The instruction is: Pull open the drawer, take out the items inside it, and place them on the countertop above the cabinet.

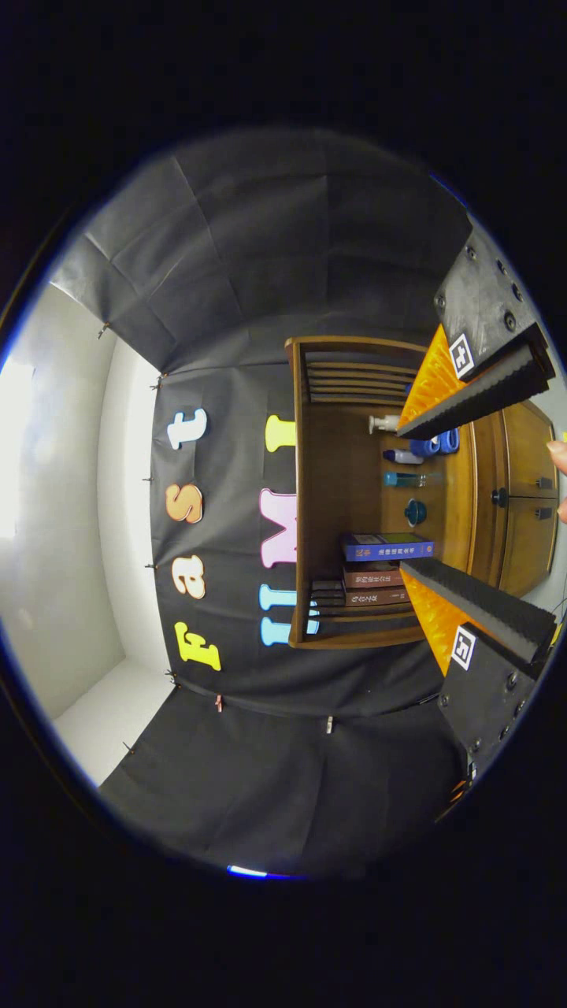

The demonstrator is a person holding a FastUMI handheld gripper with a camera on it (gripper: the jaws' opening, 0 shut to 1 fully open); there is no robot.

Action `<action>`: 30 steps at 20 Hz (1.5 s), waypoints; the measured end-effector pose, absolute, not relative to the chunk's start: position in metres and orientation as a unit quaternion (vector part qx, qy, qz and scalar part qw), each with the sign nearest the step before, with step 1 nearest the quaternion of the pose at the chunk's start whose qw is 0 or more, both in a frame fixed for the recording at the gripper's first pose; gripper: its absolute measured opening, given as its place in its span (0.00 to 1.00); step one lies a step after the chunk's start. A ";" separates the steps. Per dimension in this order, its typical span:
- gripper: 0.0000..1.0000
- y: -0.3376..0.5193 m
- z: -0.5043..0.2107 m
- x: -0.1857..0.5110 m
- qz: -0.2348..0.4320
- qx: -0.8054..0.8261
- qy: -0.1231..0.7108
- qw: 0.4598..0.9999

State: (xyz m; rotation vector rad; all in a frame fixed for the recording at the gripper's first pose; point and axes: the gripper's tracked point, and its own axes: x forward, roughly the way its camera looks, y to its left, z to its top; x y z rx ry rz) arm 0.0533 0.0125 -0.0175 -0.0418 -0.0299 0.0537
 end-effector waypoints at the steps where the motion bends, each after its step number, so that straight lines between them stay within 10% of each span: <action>1: 0.98 0.011 -0.024 0.063 0.027 -0.020 -0.016 0.999; 26: 0.96 -0.020 -0.371 0.184 -0.003 -0.032 0.159 0.987; 30: 0.64 -0.017 -0.392 0.197 -0.005 -0.025 0.176 0.984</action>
